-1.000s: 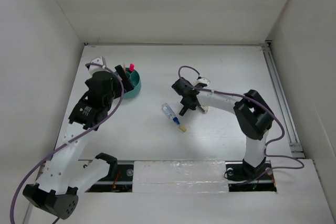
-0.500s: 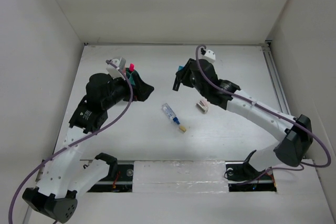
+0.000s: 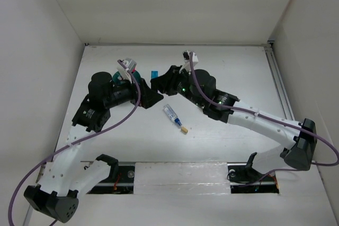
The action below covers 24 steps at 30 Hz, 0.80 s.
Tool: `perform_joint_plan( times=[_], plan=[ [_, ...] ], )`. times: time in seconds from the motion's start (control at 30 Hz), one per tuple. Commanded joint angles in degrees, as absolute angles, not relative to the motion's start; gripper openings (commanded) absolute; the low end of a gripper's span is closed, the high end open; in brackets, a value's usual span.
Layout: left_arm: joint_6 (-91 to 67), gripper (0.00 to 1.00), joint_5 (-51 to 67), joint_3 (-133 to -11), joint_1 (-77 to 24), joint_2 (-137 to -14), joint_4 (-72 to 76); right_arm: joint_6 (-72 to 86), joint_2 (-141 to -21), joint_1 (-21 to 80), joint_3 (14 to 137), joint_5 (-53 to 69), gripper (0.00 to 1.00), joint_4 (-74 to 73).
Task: Sort the stationery into containers
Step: Place the stationery in the storage box.
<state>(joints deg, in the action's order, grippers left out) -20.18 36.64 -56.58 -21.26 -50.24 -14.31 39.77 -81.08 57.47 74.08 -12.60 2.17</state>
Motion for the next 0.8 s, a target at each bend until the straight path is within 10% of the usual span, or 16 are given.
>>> perform_joint_plan(
  times=[0.0,0.77],
  plan=[
    [-19.2,0.92,38.3,-56.3,-21.0,-49.1,-11.1,37.4,-78.7,58.5,73.4,-10.2,0.00,8.9],
    [-23.2,1.00,20.5,-56.8,-20.4,-40.2,-10.3,22.2,-72.5,59.1,57.2,-14.9,0.00,21.0]
  ],
)
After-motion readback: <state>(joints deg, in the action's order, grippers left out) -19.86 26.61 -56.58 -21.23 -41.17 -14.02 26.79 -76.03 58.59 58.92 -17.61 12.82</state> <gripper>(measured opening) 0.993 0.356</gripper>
